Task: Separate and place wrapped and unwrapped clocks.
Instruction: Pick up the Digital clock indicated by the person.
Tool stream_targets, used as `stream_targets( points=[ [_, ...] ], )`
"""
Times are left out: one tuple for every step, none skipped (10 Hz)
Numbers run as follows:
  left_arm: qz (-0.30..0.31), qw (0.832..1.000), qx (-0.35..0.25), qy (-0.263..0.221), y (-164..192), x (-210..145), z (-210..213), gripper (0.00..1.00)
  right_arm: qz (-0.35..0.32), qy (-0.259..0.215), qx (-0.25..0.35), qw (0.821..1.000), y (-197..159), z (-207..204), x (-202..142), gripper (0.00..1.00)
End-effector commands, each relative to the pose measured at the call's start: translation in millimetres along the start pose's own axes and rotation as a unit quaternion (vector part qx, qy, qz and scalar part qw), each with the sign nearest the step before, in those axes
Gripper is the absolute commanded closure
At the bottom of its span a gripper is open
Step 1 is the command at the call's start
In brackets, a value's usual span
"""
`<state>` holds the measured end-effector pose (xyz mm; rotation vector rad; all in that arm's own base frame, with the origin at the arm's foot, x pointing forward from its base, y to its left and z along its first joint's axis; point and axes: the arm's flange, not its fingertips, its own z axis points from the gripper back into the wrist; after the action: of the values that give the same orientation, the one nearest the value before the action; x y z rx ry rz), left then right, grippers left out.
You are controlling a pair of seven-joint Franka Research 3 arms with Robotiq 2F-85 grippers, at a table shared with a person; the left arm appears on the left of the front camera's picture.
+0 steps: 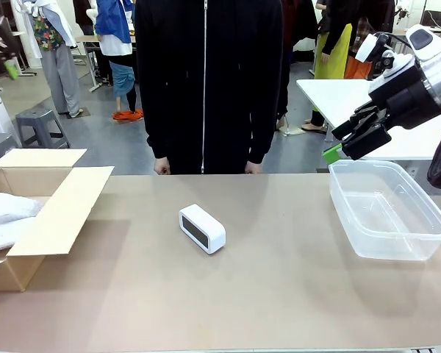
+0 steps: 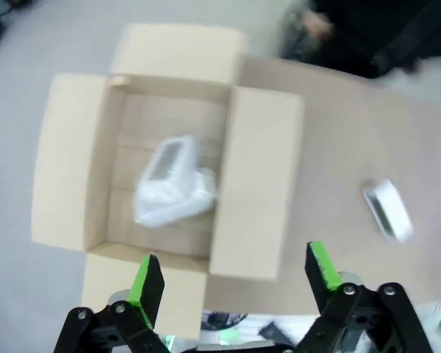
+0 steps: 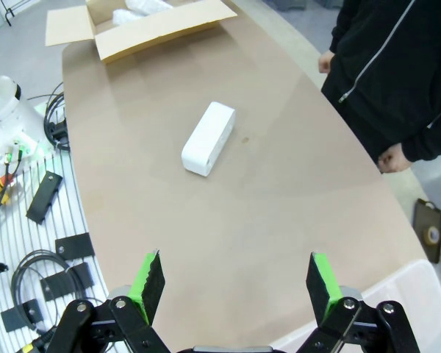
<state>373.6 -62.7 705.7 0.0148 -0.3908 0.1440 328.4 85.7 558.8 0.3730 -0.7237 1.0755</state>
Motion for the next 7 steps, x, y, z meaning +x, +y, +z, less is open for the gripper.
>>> stream_targets(
  points=[
    [-0.24,0.957,-0.142,0.078,-33,-49,4,0.0,-0.001,-0.009,0.01,1.0,0,-2,-1,0.0],
    [-0.328,0.923,-0.194,0.057,-40,-71,-2,0.0,-0.001,-0.009,0.01,1.0,0,-2,-1,0.0],
    [-0.389,0.887,-0.243,0.053,-44,-90,-14,0.0,-0.001,-0.009,0.01,1.0,0,-2,-1,0.0],
    [-0.424,0.853,-0.302,0.05,-42,-102,-24,0.0,-0.001,-0.009,0.01,1.0,0,-2,-1,0.0],
    [-0.433,0.824,-0.366,0.013,-36,-107,-42,0.0,-0.001,-0.009,0.01,1.0,0,-2,-1,0.0],
    [-0.454,0.808,-0.375,-0.005,-33,-112,-61,0.0,-0.001,-0.009,0.01,1.0,0,-2,-1,0.0],
    [-0.465,0.805,-0.368,0.003,-34,-113,-80,0.0,-0.001,-0.009,0.01,1.0,0,-2,-1,0.0]
  ],
)
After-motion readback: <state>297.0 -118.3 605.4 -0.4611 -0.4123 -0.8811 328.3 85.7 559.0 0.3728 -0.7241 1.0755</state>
